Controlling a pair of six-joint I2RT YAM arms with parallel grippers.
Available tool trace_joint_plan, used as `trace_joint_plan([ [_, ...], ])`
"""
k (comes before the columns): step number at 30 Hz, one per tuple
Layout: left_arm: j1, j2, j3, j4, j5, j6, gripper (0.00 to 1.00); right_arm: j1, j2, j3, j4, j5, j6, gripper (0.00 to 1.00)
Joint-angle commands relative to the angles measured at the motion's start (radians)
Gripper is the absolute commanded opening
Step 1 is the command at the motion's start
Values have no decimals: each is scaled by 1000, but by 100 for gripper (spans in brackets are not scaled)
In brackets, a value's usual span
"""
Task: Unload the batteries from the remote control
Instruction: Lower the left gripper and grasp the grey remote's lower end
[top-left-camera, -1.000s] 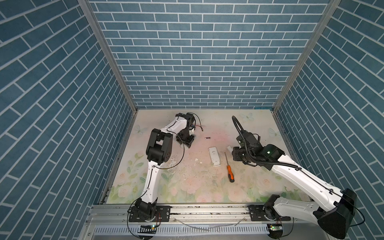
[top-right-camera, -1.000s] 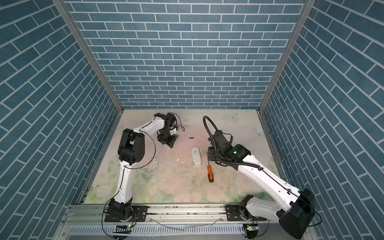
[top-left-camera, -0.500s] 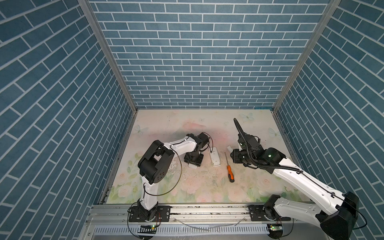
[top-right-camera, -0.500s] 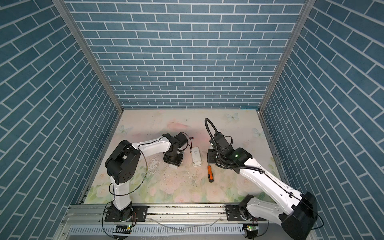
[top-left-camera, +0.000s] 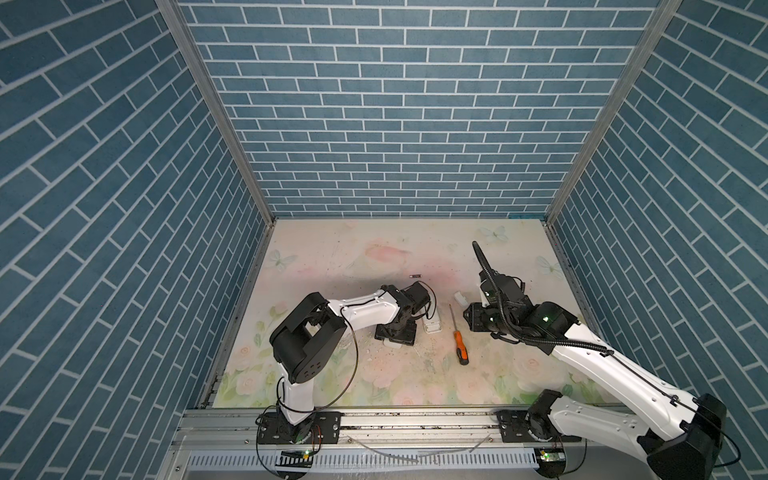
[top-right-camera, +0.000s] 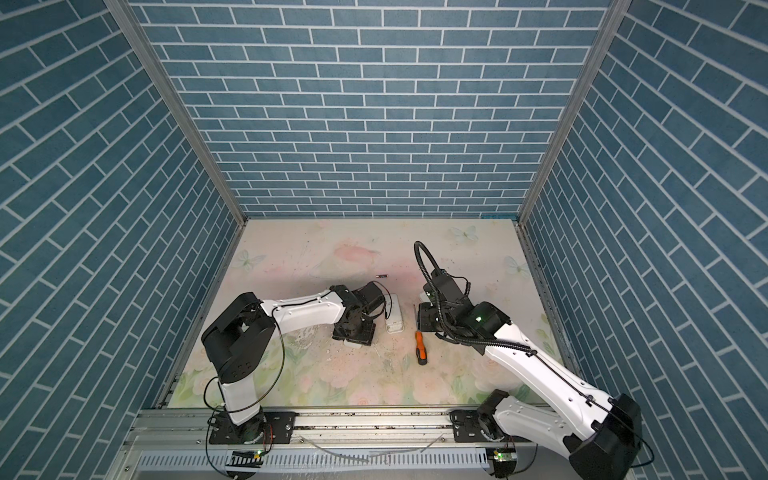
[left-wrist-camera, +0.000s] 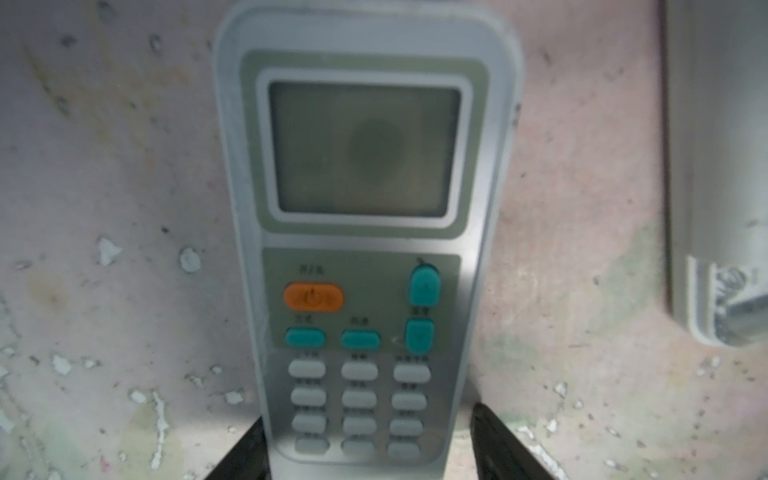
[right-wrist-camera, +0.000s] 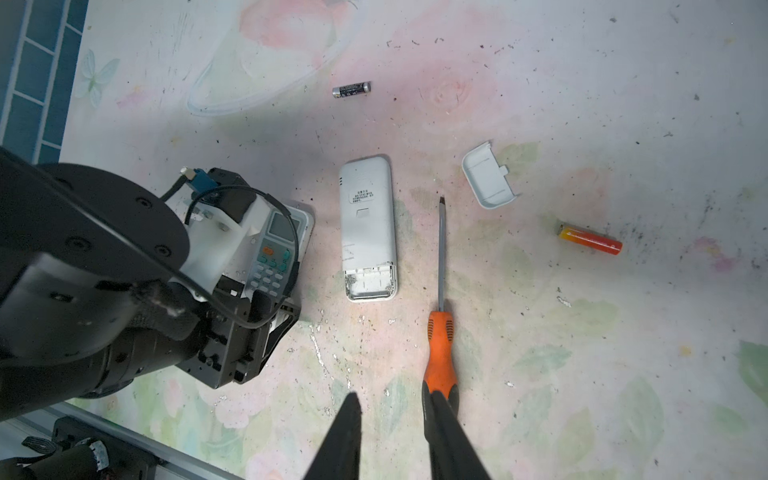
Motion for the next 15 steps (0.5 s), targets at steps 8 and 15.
trace_joint_plan([
  [8, -5, 135, 92, -84, -148, -9, 75, 1, -32, -19, -23, 23, -14, 30],
  [15, -6, 124, 89, -112, -198, -35, 72, 1, -49, -36, -22, 30, -1, 30],
])
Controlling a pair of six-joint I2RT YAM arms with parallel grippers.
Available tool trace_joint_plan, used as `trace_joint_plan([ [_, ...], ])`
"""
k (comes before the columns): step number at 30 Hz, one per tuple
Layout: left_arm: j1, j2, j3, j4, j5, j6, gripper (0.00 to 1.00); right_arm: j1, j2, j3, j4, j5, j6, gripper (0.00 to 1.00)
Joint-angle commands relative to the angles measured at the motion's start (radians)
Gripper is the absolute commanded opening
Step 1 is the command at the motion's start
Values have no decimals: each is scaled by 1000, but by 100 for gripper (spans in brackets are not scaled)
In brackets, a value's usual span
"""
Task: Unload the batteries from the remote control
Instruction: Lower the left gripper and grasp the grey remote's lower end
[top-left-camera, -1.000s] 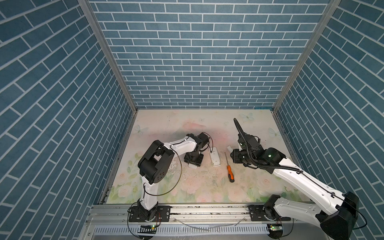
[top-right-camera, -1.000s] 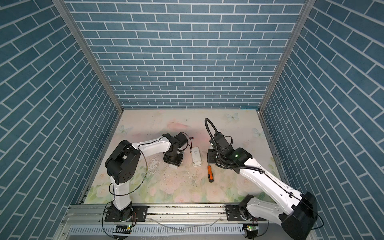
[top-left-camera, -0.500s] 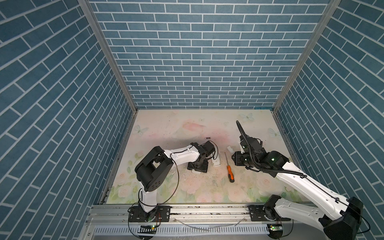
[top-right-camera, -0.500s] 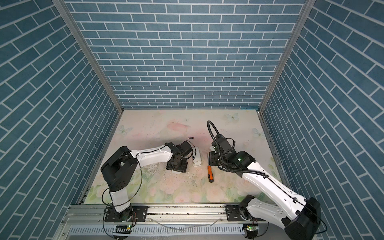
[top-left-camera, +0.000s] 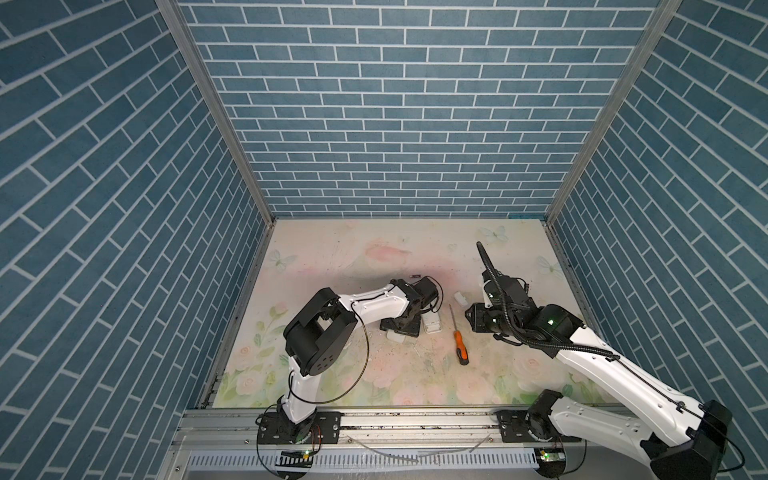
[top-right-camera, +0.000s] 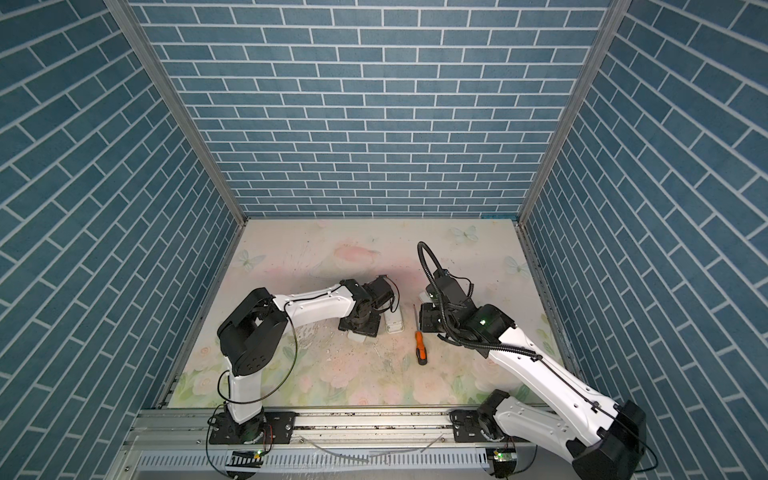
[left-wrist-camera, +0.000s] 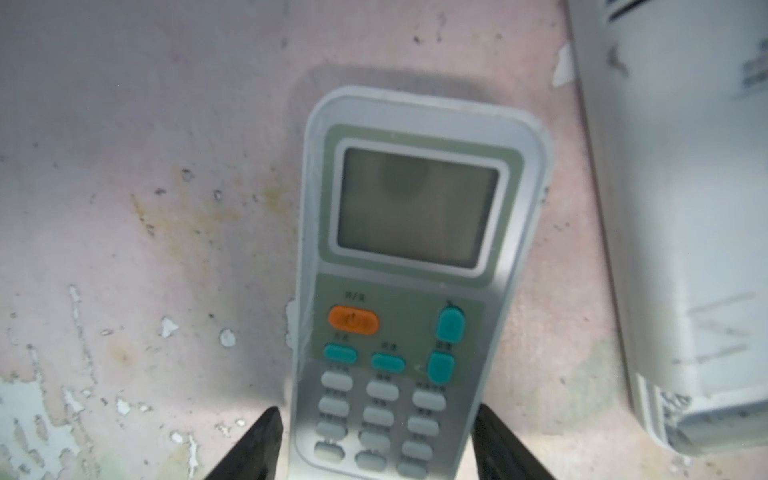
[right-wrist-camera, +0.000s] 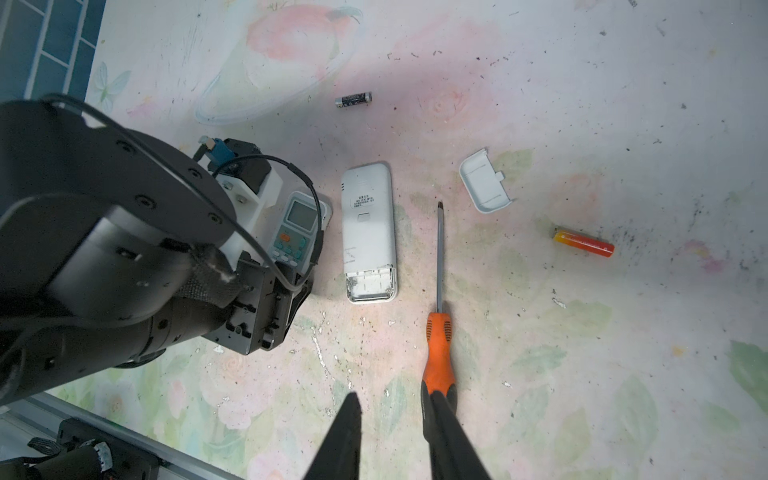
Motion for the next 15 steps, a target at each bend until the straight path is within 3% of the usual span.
trace_joint_plan([
  [1, -1, 31, -49, -53, -75, -24, 72, 1, -11, -24, -18, 20, 0, 30],
  [15, 11, 49, -121, 61, 19, 0, 49, 1, -18, -11, -41, 35, -9, 30],
])
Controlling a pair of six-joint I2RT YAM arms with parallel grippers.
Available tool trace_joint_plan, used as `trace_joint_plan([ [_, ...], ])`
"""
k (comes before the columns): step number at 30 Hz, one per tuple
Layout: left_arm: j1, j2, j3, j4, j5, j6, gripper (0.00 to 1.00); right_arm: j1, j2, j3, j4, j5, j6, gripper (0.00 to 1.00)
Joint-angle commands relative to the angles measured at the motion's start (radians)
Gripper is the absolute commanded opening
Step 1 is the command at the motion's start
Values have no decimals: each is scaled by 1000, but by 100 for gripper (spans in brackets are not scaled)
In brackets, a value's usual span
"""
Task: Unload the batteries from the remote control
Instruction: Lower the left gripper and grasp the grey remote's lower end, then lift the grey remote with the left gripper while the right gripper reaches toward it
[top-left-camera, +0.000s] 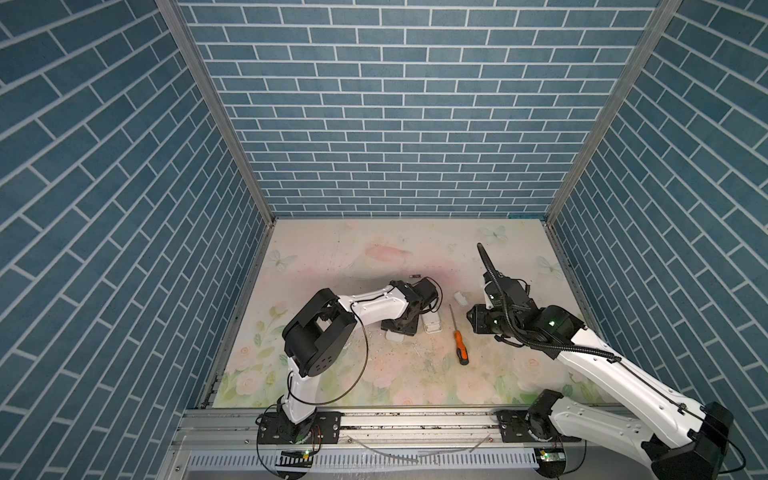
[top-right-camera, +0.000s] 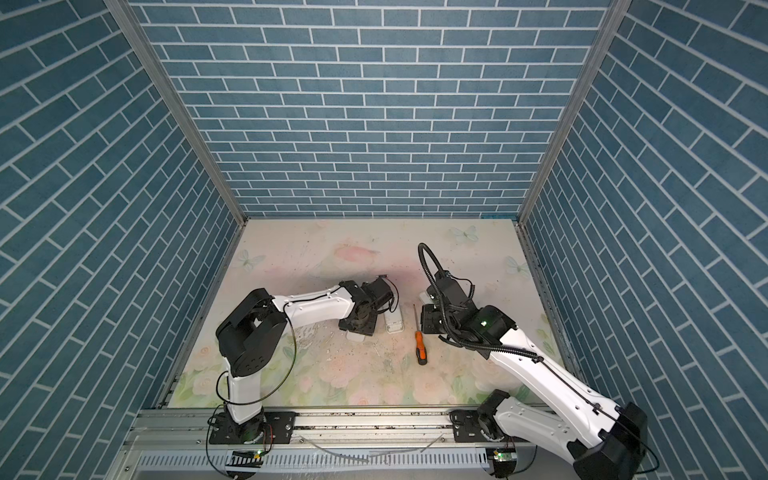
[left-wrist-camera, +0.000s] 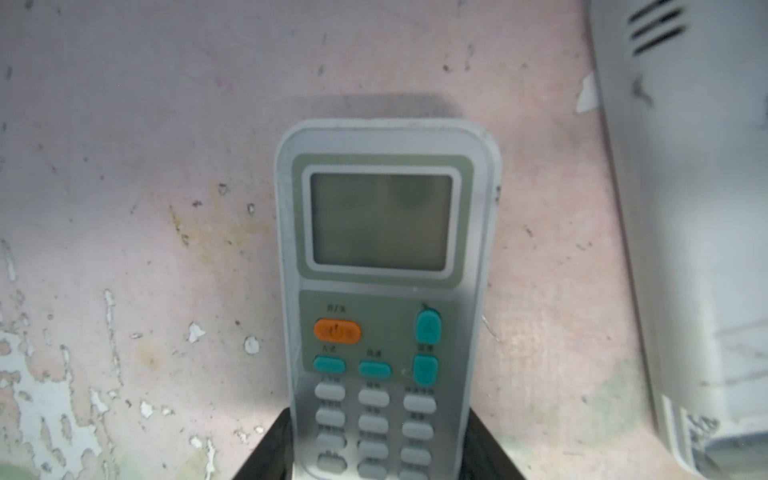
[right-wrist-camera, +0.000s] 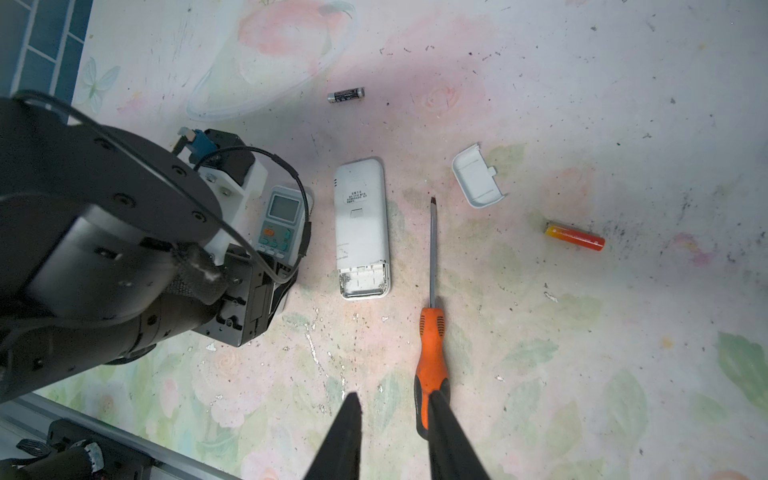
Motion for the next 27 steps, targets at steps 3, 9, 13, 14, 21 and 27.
trace_joint_plan([
  [3, 27, 15, -139, 79, 85, -2, 48, 1, 1, -6, -14, 16, -14, 30],
  [9, 52, -108, -264, 264, 202, -25, 47, 1, 65, 6, 44, -50, -34, 29],
  [13, 52, -166, -325, 359, 257, -50, 46, 1, 126, 14, 118, -100, -20, 29],
  [14, 52, -182, -346, 391, 269, -60, 46, 0, 145, 18, 133, -106, -11, 29],
  [21, 64, -297, -470, 564, 318, -126, 46, 8, 232, 13, 254, -157, 41, 27],
  [27, 66, -376, -539, 663, 343, -152, 46, 20, 328, 66, 308, -160, 61, 26],
])
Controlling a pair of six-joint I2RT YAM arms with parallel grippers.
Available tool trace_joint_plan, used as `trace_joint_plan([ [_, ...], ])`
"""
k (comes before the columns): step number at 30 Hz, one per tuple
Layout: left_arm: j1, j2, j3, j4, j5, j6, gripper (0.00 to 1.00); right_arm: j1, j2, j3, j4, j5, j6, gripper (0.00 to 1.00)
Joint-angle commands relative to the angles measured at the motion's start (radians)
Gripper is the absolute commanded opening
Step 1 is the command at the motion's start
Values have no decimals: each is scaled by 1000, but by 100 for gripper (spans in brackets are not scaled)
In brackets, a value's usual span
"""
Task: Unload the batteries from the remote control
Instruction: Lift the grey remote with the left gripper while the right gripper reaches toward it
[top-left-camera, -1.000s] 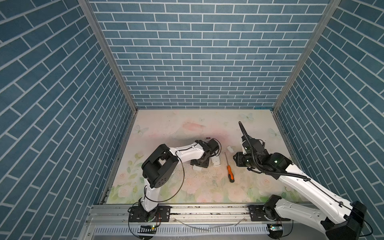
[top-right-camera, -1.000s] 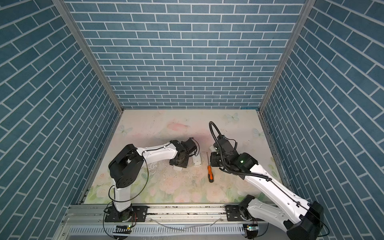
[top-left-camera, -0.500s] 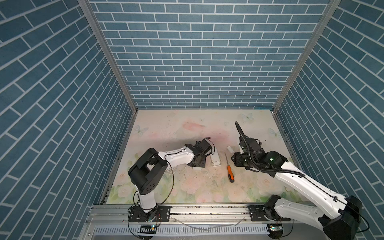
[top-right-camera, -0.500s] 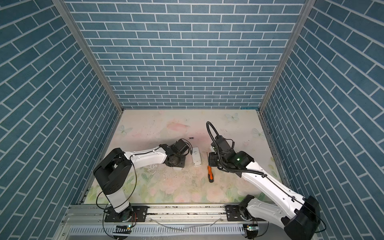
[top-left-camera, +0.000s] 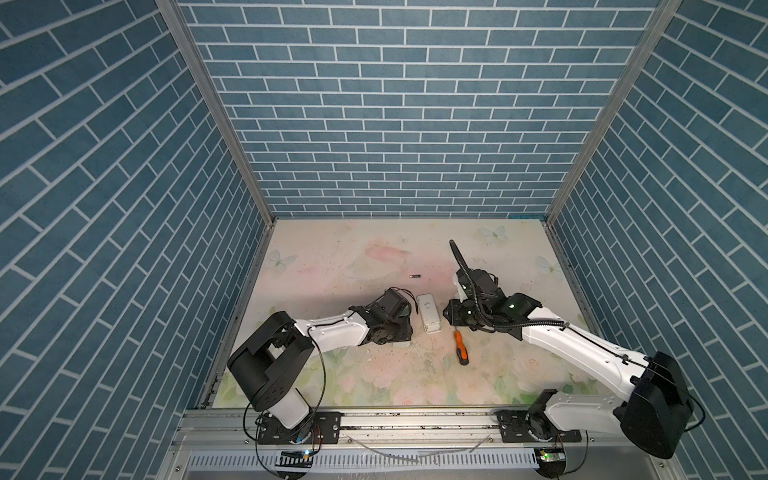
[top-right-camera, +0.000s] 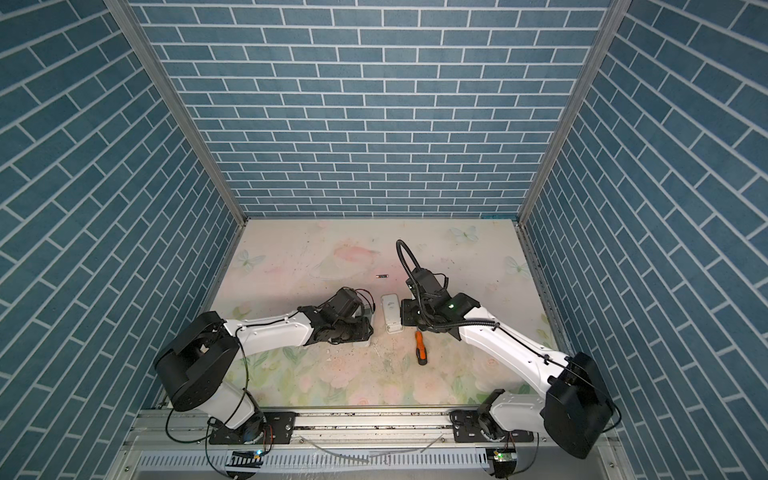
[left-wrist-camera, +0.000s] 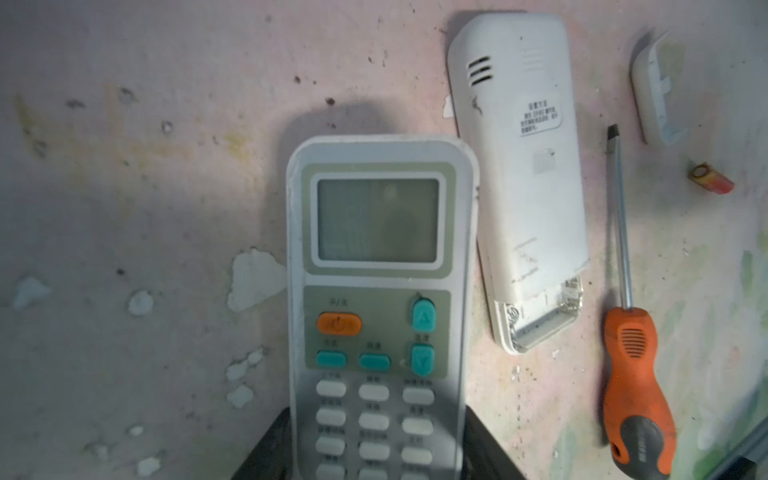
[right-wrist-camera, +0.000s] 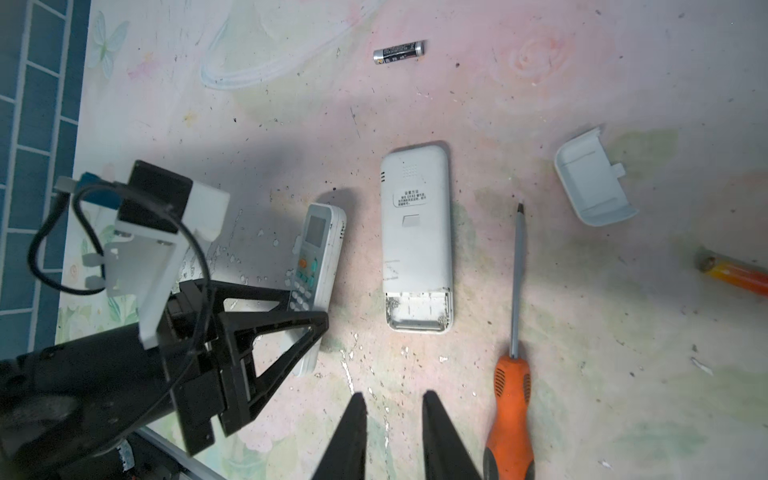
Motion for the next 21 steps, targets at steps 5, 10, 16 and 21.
trace_joint_plan([
  [5, 3, -83, -66, 76, 16, -35, 46, 25, 134, 104, 112, -48, 76, 26],
  [10, 3, -138, -109, 123, 11, -48, 47, 51, 233, 143, 171, -76, 111, 30],
  [16, 6, -189, -140, 154, 8, -59, 47, 79, 287, 187, 200, -76, 127, 34],
  [21, 31, -232, -179, 231, 24, -93, 47, 102, 262, 201, 159, -29, 127, 35],
])
